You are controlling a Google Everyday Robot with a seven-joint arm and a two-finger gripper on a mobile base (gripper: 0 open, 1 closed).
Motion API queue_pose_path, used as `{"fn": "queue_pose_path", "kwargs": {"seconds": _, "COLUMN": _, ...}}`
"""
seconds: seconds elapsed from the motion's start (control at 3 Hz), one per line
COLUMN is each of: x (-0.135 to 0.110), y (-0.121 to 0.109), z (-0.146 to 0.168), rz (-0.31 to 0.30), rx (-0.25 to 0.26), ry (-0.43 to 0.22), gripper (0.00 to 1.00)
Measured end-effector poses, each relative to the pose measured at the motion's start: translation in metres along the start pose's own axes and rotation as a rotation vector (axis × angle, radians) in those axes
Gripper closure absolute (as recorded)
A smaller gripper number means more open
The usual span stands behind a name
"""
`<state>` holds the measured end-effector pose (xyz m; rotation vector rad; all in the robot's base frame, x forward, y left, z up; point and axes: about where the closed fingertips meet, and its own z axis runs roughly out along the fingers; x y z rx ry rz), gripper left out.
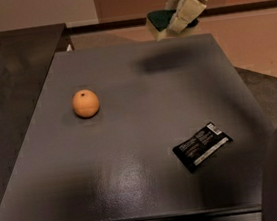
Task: Pick sponge
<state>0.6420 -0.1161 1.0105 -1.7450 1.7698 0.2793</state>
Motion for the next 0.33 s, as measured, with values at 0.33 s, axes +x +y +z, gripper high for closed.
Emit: {"fn": "queue_pose_path", "kwargs": {"seconds": 0.33, "x": 0.0000, "y": 0.0000, "z": 0.0000, "rz": 0.000, "rx": 0.000, "ry": 0.000, "gripper": 1.00}}
